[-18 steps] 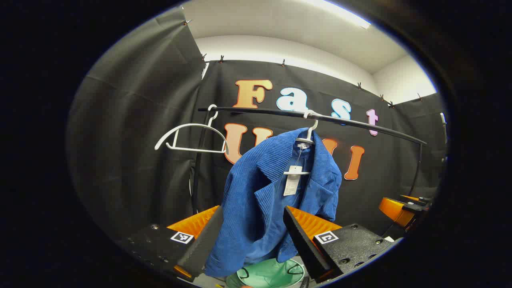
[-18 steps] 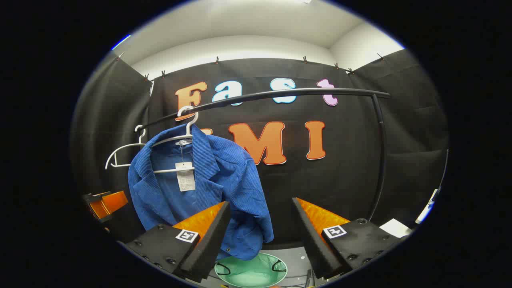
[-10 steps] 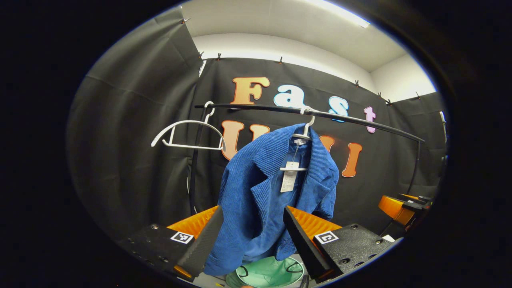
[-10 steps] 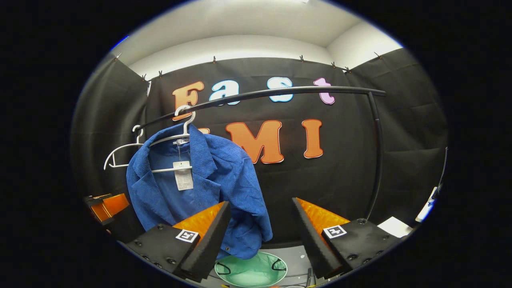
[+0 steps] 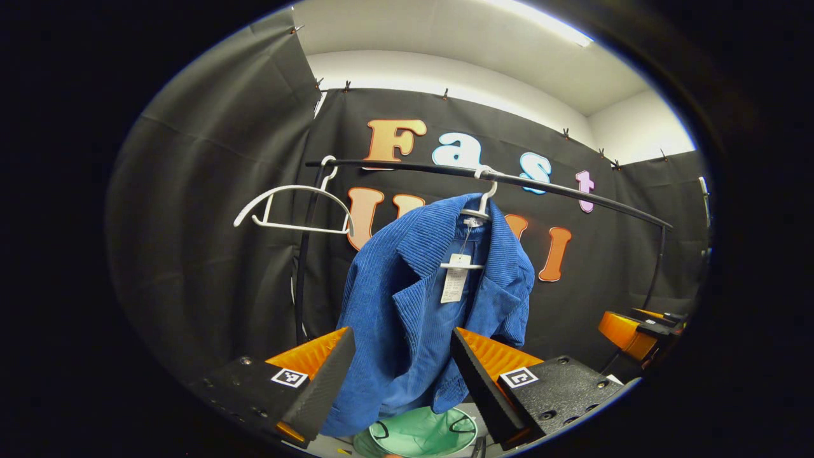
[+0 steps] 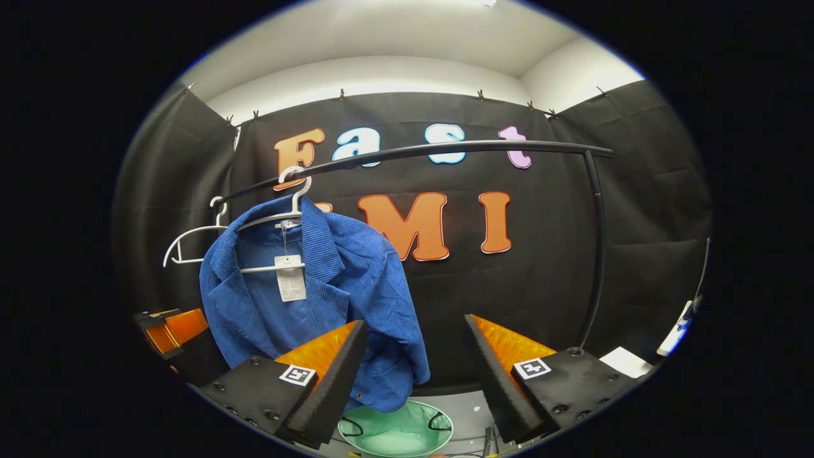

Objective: Grasp the clothes on the hanger with both hands and then place them into the laundry hamper below.

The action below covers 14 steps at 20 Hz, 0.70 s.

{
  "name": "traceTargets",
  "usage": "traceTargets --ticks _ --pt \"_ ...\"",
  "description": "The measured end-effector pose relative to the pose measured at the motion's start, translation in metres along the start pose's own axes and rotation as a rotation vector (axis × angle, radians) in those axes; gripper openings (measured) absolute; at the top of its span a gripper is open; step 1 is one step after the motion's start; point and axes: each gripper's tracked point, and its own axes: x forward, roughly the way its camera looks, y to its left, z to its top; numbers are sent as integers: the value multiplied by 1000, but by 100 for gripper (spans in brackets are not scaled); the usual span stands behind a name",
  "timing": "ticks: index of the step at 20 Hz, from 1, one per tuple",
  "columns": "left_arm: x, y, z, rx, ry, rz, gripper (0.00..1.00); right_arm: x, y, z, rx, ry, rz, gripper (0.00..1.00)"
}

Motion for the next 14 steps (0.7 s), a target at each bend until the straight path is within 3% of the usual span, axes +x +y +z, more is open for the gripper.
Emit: traceTargets --ticks 3,7,12,14 --pt "3 -4 0 -7 4 0 92 5 4 -1 7 2 22 100" --pt "10 -9 -1 -1 1 33 95 20 7 0 5 1 67 98" --pt "24 -17 -2 -9 -1 96 95 48 17 0 27 18 164 98" --pt "31 -18 -1 -2 -4 125 91 57 27 -3 34 27 220 98"
